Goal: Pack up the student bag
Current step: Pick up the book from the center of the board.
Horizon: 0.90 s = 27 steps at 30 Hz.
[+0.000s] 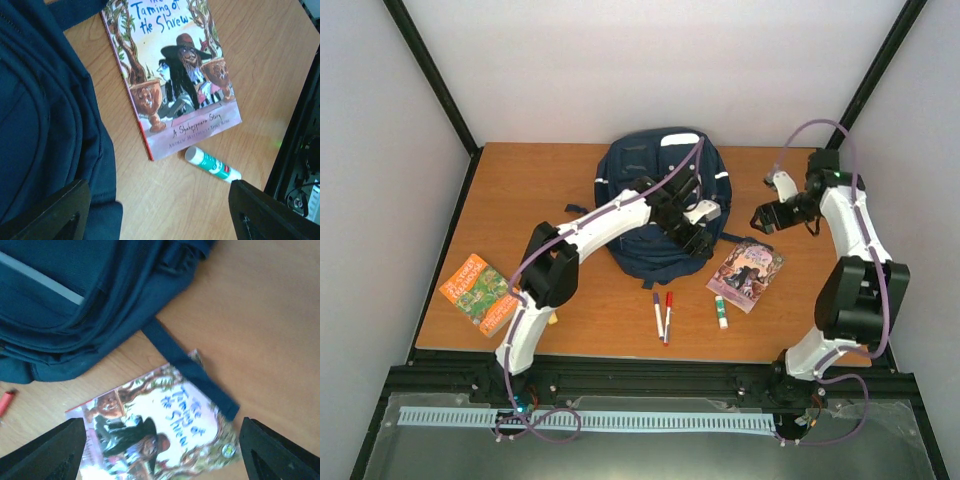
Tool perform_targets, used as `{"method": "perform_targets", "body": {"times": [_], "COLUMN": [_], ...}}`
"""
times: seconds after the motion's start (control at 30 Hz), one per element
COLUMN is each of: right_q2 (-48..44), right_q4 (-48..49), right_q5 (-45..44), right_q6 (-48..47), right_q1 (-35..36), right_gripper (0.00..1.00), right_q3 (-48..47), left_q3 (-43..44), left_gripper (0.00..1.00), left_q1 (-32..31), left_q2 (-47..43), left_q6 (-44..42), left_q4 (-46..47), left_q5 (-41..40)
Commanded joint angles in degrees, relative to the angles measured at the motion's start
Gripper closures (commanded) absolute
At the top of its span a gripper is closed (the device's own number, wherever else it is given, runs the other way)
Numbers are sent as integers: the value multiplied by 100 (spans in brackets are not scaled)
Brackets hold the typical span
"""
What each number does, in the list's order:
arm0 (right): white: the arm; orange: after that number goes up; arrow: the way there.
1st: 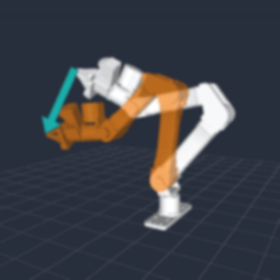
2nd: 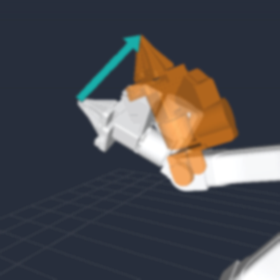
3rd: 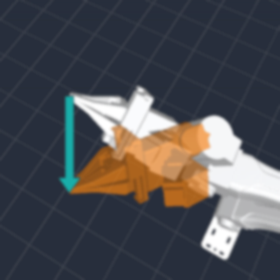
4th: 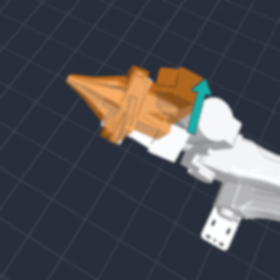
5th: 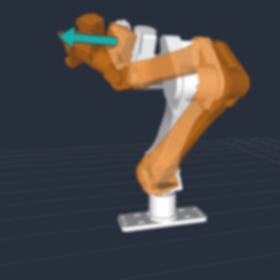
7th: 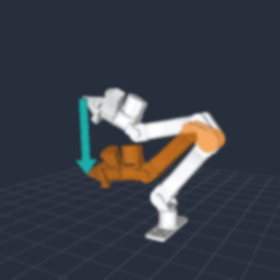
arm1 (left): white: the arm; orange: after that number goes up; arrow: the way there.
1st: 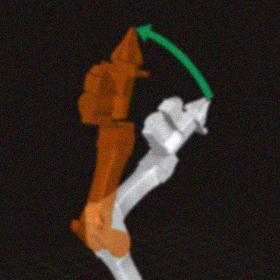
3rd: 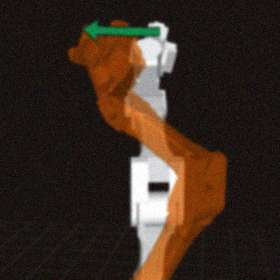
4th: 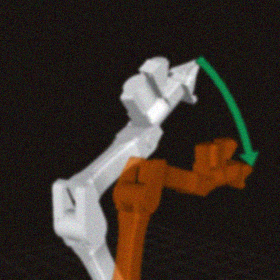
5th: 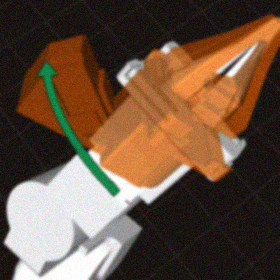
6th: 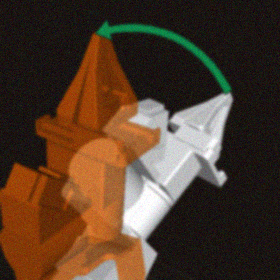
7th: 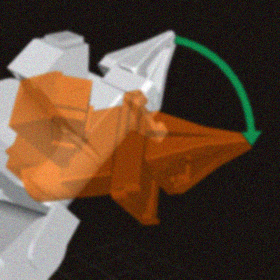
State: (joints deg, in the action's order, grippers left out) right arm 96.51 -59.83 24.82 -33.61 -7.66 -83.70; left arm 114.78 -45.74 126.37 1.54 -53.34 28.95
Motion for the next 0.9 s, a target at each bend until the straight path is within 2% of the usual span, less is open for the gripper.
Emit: {"method": "perform_targets", "body": {"times": [0.0, 0.03, 0.07, 0.23, 0.4, 0.5, 0.8, 0.87], "right_q2": [-437, -481, -498, -412, -240, -172, 180, 281], "right_q4": [434, 407, 341, -51, 43, 146, 401, 465], "right_q5": [251, 264, 226, 1098, 1496, 1416, 1085, 1003], "right_q6": [1707, 1776, 1812, 1961, 2159, 2218, 2420, 2438], "right_q1": [-530, -636, -726, -1249, -1298, -1301, -1302, -1299], "right_gripper": [8, 2, 0, 0, 0, 10, 33, 45], "right_q3": [876, 998, 1103, 1529, 1813, 1880, 2073, 2123], "left_q3": [435, 488, 546, 769, 646, 521, 515, 623], "left_gripper": [22, 22, 22, 22, 20, 20, 5, 5], "left_q1": [-80, -91, -93, -220, -426, -472, -479, -480], "left_q2": [444, 517, 587, 810, 943, 1026, 1323, 1428], "left_q6": [277, 278, 277, 277, 400, 522, 851, 945], "left_q4": [200, 214, 224, 289, 334, 425, 540, 555], "left_q5": [301, 314, 345, 392, 428, 472, 113, -31]}}
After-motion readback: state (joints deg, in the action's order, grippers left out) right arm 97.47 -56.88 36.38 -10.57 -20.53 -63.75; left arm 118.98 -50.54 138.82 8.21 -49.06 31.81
